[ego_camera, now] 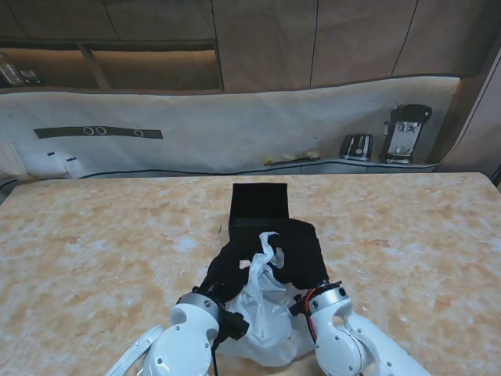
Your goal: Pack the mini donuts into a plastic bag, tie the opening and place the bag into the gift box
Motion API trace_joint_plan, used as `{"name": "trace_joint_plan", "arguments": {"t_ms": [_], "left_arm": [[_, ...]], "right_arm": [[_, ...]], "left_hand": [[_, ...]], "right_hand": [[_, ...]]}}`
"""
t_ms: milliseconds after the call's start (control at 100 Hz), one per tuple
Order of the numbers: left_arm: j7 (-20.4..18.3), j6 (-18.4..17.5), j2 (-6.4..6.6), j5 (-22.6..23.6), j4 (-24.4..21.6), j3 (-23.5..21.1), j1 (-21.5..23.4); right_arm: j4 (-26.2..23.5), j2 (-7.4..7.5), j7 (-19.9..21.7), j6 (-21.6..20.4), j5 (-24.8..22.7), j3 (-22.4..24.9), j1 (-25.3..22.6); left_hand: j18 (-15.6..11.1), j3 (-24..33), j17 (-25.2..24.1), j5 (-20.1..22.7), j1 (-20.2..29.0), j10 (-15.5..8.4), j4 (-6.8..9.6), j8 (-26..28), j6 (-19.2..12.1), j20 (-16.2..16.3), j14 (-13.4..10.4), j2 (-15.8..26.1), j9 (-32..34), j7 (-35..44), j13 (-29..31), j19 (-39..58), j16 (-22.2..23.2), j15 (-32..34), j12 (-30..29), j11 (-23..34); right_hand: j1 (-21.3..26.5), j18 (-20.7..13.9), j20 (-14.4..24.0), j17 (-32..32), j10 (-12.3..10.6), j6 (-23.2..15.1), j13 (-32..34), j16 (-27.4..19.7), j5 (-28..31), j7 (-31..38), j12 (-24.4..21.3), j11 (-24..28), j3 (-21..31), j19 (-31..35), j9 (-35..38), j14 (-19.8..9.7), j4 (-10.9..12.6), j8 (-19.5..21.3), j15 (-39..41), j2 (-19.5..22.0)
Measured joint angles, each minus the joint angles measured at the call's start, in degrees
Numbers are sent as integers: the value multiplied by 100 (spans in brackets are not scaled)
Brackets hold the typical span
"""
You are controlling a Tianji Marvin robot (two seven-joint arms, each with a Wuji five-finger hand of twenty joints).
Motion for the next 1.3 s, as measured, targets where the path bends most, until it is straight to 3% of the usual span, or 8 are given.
{"name": "trace_joint_plan", "arguments": {"t_ms": [90,240,340,410,490,720,870,1300], "left_arm": [[-14,-146,26,74,16,-63,28],[-19,-412,72,349,84,-129,51],[-24,-603,101,509,143,-198,57],[-23,-620,112,563,169,-262,63],[6,-666,117,640,214,-323,65],[27,-876,167,1016,351,-429,55],[20,-984,207,1403,435,-531,51],[247,-1179,253,1792,530,-836,111]], "right_arm": [[-111,-71,2,-54,181,132,-145],[-331,-137,46,-178,695,298,-358],[-434,-172,104,-244,899,418,-477],[-514,-185,172,-295,1033,505,-565],[-622,-186,360,-392,1355,607,-673],[-827,-189,602,-656,1966,787,-895],[-946,-196,773,-817,2565,899,-1016],[-1219,-249,844,-853,3132,1137,-1334]], "left_hand": [[-62,0,63,-4,1,18,6,155,83,-1,36,3,-8,0,-3,747,228,218,448,-143],[-71,0,88,-11,1,73,96,444,128,-722,117,3,-8,0,-7,2146,279,828,798,-139],[-132,20,88,-14,-21,74,116,507,139,-853,155,3,-8,0,-7,2824,279,1278,860,-25],[-134,255,155,4,-245,79,274,598,142,-925,159,-78,-8,64,-4,3109,244,1563,863,105],[-136,451,304,1,-459,80,493,646,120,-937,159,-152,-8,213,19,3262,187,1696,863,172],[-143,648,573,-19,-600,89,617,631,116,-939,178,-227,-8,421,206,3557,186,1929,931,249],[-145,793,659,8,-797,136,831,630,116,-939,224,-297,88,519,354,3659,333,1932,1014,307],[-147,796,700,13,-966,147,834,630,103,-939,225,-365,91,796,354,3758,414,1981,1025,307]], "right_hand": [[-63,-6,-5,45,-51,0,45,0,22,-89,-1,-8,12,106,56,-50,-6,146,-16,-2],[-64,-55,-72,71,-86,0,170,0,74,-150,-1,-8,13,217,56,-73,-11,223,-71,-22],[-65,-66,-128,73,-117,0,204,0,82,-183,0,-8,33,312,58,-121,-121,288,-90,-69],[-66,-69,-162,74,-160,1,208,0,142,-192,2,-29,69,365,182,-130,-131,295,-142,-148],[-66,-77,-182,77,-162,1,264,0,202,-243,2,-78,80,453,222,-133,-182,307,-156,-212],[-66,-164,-239,111,-225,2,394,0,327,-326,-1,-219,88,616,420,-199,-187,366,-311,-368],[-66,-173,-248,112,-237,2,394,0,364,-334,2,-228,102,635,421,-204,-253,367,-381,-440],[-66,-224,-304,112,-301,2,546,0,420,-528,25,-361,145,685,488,-266,-447,368,-511,-510]]}}
